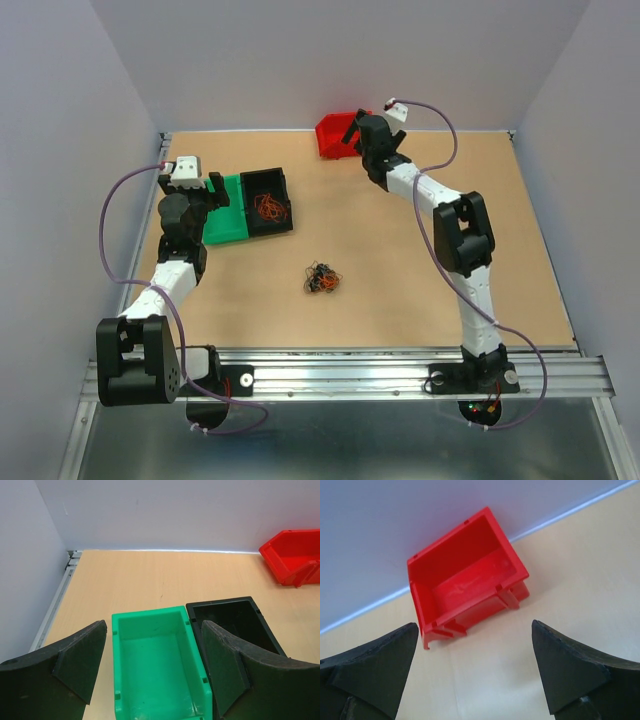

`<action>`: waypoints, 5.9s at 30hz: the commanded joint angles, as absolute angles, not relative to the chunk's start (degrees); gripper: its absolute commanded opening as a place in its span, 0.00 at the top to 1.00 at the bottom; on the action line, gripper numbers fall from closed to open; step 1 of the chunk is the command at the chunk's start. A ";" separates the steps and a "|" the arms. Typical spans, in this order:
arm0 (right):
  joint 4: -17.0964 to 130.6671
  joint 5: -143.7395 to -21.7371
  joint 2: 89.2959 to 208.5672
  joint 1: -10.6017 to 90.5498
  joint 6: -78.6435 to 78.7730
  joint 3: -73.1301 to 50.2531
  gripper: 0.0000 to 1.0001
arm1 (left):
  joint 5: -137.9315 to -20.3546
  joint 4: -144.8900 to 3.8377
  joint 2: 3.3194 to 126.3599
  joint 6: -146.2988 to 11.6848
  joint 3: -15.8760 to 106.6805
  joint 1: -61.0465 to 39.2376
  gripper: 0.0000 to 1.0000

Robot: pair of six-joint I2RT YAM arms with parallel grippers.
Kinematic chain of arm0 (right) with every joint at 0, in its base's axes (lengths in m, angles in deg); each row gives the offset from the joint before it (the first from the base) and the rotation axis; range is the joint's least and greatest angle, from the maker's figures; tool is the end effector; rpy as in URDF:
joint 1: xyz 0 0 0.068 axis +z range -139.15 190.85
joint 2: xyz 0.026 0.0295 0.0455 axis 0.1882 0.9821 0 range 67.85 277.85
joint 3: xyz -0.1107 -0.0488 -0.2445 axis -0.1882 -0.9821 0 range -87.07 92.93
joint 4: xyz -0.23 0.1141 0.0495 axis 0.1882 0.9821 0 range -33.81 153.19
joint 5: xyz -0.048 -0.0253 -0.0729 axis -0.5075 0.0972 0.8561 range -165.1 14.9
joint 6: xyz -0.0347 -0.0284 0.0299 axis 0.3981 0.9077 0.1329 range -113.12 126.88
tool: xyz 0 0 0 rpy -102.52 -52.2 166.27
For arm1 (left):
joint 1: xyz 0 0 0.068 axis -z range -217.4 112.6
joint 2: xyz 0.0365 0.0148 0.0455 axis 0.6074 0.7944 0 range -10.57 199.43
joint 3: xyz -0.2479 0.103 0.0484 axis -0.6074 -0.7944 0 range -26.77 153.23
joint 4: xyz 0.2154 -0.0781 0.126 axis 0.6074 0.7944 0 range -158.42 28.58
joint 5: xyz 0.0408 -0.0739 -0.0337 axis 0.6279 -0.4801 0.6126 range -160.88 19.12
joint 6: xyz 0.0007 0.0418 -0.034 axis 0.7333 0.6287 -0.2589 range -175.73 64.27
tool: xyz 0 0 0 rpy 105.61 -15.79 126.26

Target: Untangle the cables

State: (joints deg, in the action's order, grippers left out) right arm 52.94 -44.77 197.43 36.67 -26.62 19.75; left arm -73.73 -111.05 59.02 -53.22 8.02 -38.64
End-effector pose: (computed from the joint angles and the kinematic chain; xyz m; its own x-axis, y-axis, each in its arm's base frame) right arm 0.4904 0.2173 0.2426 -0.2217 0.4220 -0.8791 0.2097 0.9011 0.3796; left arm 0.2719 0.0041 0.2853 0.1373 0.0466 -0.9894 0.0217 0.9985 0.0501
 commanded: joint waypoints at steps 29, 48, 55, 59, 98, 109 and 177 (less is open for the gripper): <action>51.00 -43.37 218.58 29.66 -24.58 45.82 0.05 | -75.36 -115.00 57.64 -52.48 8.83 -38.90 0.12; 51.00 -50.21 201.64 28.95 -22.21 26.16 0.91 | -76.07 -115.00 56.76 -52.48 8.57 -38.90 0.12; 51.09 -58.47 190.12 27.20 -25.29 9.73 0.99 | -77.03 -114.83 56.05 -52.39 8.39 -38.90 0.12; 51.27 -60.50 184.67 27.11 -23.18 1.80 1.00 | -77.56 -114.74 55.70 -52.56 8.04 -38.72 0.12; 49.08 -68.85 144.95 27.28 -19.92 -41.01 0.14 | -89.59 -116.06 49.90 -45.36 3.65 -34.06 0.06; 46.61 -64.29 123.94 27.28 -28.97 -60.95 0.00 | -110.70 -110.00 48.58 -31.22 1.62 -23.79 0.01; 43.45 -69.47 112.50 27.28 -26.52 -71.60 0.00 | -96.82 -73.34 61.94 -1.76 8.92 9.26 0.35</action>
